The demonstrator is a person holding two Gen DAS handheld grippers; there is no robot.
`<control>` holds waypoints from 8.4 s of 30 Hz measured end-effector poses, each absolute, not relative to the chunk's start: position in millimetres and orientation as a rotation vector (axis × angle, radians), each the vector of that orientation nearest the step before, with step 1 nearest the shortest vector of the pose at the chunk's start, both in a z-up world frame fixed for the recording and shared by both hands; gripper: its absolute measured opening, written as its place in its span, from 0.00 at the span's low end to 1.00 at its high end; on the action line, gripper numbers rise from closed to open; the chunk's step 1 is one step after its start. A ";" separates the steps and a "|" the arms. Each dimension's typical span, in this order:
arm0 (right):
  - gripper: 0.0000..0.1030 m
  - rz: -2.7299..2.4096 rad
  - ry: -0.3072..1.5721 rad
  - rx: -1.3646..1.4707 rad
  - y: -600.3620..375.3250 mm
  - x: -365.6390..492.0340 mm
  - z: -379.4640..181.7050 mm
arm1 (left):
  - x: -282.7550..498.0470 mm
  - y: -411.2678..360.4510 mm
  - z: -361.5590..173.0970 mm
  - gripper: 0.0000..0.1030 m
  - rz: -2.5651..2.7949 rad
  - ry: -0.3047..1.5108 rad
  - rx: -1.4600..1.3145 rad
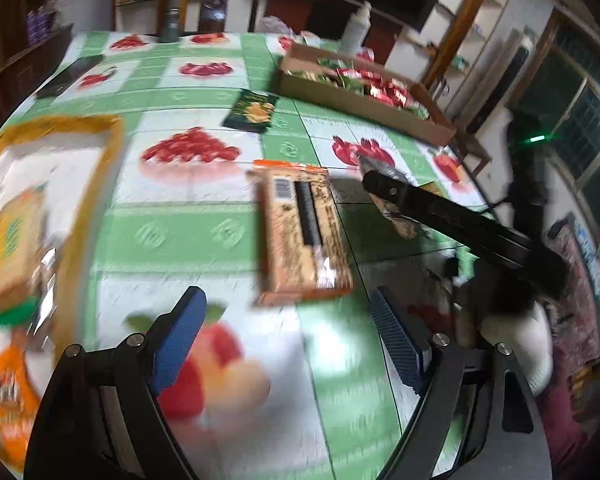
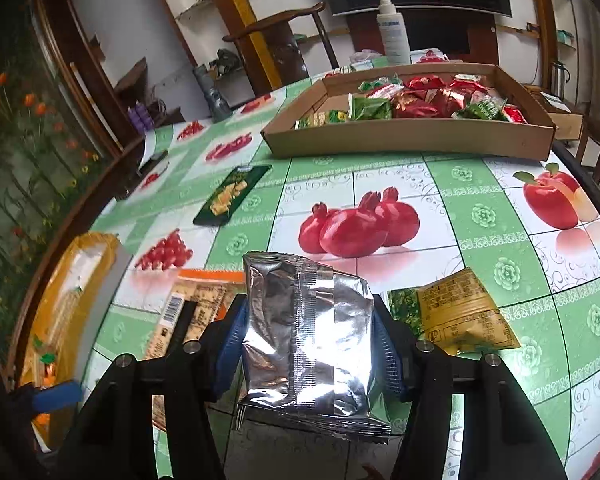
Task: Organize snacks
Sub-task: 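Grasp the brown cracker pack with the left gripper while the right gripper holds the foil bag, then carry the cracker pack and foil bag into the white tray and open both grippers, then reach the right gripper to the yellow snack packet and grasp it, then grasp the green biscuit packet with the left gripper while the right gripper holds the yellow packet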
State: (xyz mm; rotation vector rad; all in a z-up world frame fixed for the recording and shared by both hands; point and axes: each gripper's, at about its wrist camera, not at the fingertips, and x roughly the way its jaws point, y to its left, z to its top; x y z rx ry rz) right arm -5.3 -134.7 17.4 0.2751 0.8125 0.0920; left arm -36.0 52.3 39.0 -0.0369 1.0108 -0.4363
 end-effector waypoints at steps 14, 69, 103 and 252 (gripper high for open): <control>0.58 0.083 0.743 0.355 -148.8 -12.2 32.5 | 3.7 0.4 10.1 0.51 -0.388 0.953 0.207; 0.57 0.494 0.913 -0.019 156.8 -15.2 41.8 | -62.0 298.3 36.8 0.52 -0.114 0.813 -0.351; 0.68 0.411 0.723 0.213 25.1 -107.0 78.9 | -136.0 199.3 103.1 0.80 -0.001 0.672 -0.030; 0.40 0.208 0.798 0.353 -99.2 -4.0 47.7 | -34.8 205.8 86.2 0.43 -0.253 0.807 -0.130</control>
